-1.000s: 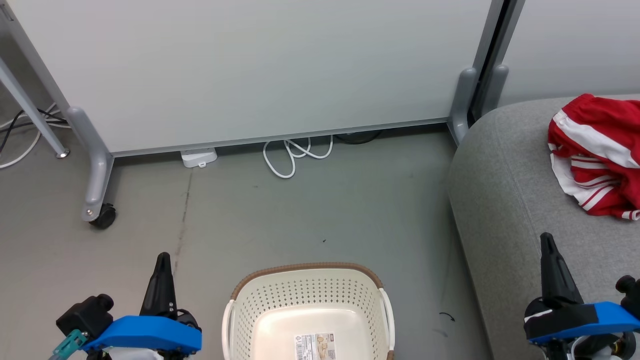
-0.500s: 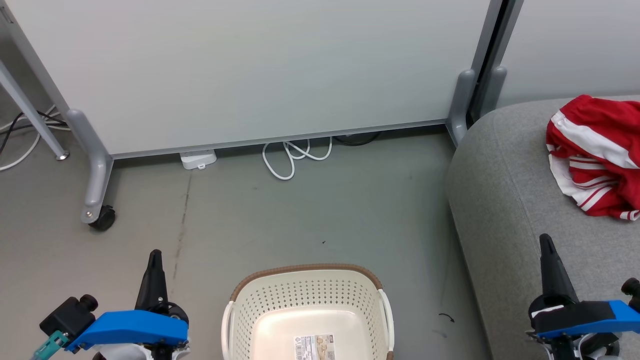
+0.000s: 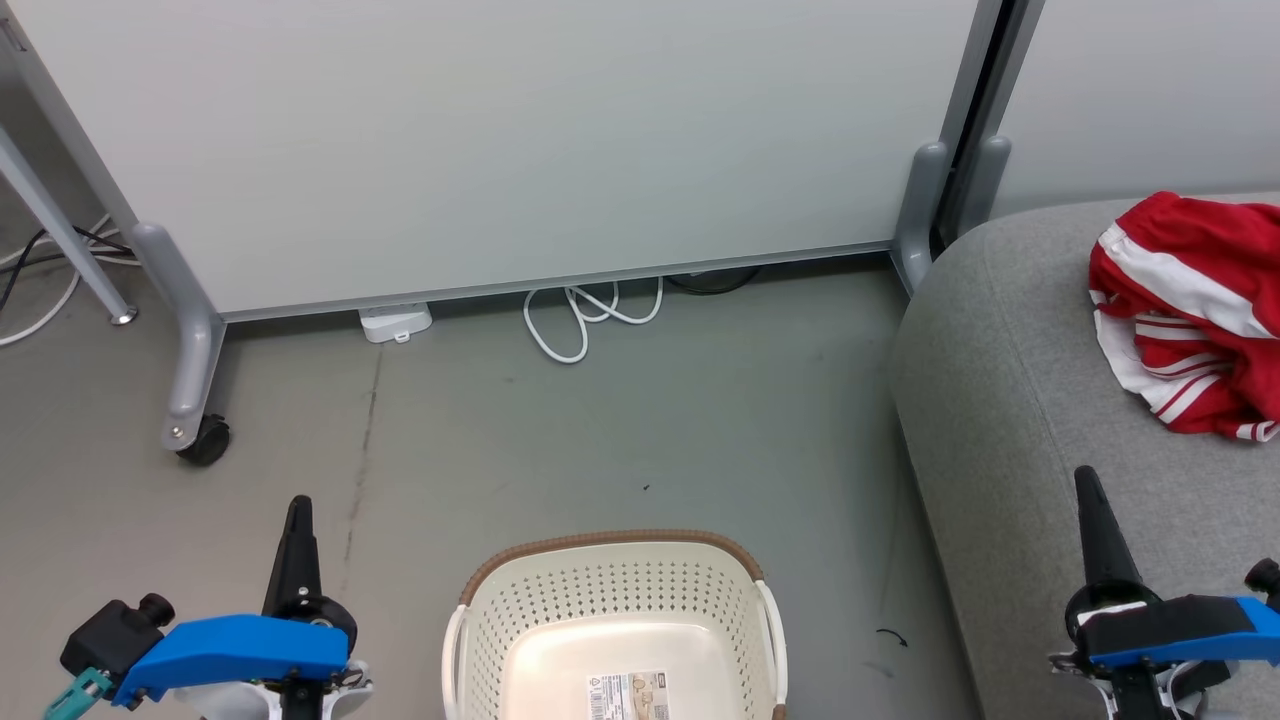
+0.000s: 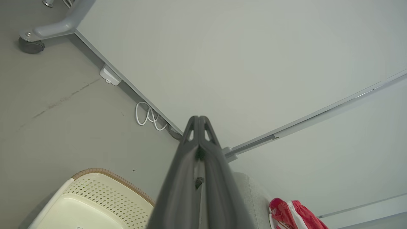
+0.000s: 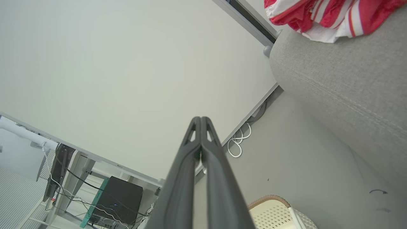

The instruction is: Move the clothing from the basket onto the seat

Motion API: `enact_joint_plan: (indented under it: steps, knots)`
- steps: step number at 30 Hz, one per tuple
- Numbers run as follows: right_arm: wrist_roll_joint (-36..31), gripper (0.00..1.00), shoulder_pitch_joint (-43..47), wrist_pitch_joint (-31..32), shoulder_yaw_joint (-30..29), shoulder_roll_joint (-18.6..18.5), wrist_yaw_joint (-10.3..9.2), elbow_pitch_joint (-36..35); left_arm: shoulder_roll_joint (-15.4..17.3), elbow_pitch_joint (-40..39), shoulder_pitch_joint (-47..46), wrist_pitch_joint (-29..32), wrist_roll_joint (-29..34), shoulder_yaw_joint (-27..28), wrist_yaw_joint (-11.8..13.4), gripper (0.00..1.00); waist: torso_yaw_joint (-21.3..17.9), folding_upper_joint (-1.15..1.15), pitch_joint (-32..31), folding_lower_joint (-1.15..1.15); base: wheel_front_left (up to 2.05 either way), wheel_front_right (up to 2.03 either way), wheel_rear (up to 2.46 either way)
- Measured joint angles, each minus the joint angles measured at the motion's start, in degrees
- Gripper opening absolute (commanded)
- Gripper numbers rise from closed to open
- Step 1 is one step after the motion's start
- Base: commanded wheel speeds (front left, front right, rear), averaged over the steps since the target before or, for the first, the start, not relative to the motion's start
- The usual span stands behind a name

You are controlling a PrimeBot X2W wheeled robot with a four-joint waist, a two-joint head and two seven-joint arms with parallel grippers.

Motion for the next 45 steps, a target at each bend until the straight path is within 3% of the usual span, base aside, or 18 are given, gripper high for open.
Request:
enact_joint_plan:
  steps: [45]
  knots:
    - [24.97,0.00,-1.18,6.08,0.33,-0.14,0.00,0.71,0.01,-1.64,-1.15,5.95,-23.57,2.71,-0.04,0.00,-0.42,0.00,-0.81,0.00,0.00,0.00,0.00]
